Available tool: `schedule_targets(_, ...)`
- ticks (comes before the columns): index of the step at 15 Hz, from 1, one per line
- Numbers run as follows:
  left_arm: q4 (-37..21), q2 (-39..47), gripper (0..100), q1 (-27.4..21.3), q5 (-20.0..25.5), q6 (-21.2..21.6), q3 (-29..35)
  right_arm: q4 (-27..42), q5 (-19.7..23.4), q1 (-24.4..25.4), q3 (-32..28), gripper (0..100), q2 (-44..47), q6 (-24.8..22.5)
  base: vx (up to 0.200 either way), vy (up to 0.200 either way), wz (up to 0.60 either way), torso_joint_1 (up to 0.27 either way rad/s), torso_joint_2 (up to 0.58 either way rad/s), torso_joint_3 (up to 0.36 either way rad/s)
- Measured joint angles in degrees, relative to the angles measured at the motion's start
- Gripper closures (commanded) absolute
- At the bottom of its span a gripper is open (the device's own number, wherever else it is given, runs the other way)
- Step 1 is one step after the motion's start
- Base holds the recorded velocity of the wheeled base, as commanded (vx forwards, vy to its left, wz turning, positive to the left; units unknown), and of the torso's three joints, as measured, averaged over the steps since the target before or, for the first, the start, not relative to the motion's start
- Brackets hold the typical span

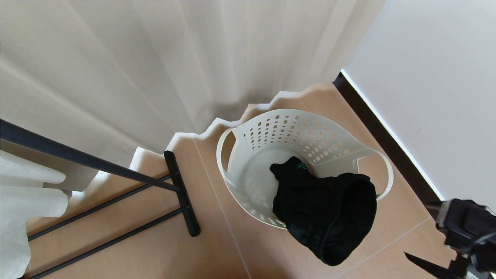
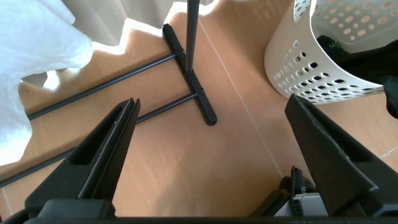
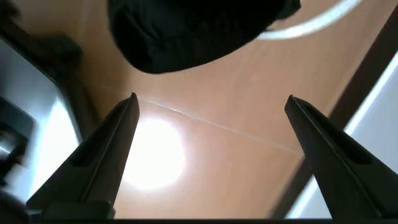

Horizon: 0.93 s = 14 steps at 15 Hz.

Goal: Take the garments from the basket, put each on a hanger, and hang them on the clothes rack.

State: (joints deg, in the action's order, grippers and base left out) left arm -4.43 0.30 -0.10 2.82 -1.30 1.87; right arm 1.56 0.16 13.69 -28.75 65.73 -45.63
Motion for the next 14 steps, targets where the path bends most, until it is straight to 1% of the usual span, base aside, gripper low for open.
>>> schedule_targets(1, 0.0, 0.0, 0, 0.0, 0.0, 0.0, 0.0, 0.2, -3.1, 0.7, -4.1, 0, 4.8, -6.5, 0.0, 0.0, 0.0, 0.0, 0.0, 0.0)
schedule_targets(2, 0.0, 0.0, 0, 0.0, 0.0, 0.0, 0.0, 0.3, -6.2, 1.5, -7.4, 0, 8.6, -9.7, 0.0, 0.0, 0.0, 0.0, 0.0, 0.0)
schedule_targets(3, 0.0, 0.0, 0, 0.0, 0.0, 0.0, 0.0, 0.2, -9.3, 2.7, -10.0, 0, 12.0, -10.8, 0.0, 0.0, 0.0, 0.0, 0.0, 0.0)
schedule_targets(5, 0.0, 0.0, 0, 0.0, 0.0, 0.0, 0.0, -0.3, -13.5, 5.1, -14.2, 0, 17.8, -11.2, 0.0, 0.0, 0.0, 0.0, 0.0, 0.0)
schedule_targets(7, 0.0, 0.0, 0, 0.0, 0.0, 0.0, 0.0, -1.2, -15.2, 5.9, -17.3, 0, 22.3, -11.2, 0.0, 0.0, 0.0, 0.0, 0.0, 0.0)
schedule_targets(9, 0.0, 0.0, 0, 0.0, 0.0, 0.0, 0.0, -4.1, -16.8, 5.9, -18.8, 0, 25.6, -11.2, 0.0, 0.0, 0.0, 0.0, 0.0, 0.0)
schedule_targets(11, 0.0, 0.0, 0, 0.0, 0.0, 0.0, 0.0, -6.8, -17.5, 4.9, -19.5, 0, 28.3, -11.2, 0.0, 0.0, 0.0, 0.0, 0.0, 0.0)
schedule_targets(14, 0.0, 0.0, 0, 0.0, 0.0, 0.0, 0.0, -8.1, -17.5, 3.0, -21.4, 0, 31.3, -11.2, 0.0, 0.0, 0.0, 0.0, 0.0, 0.0)
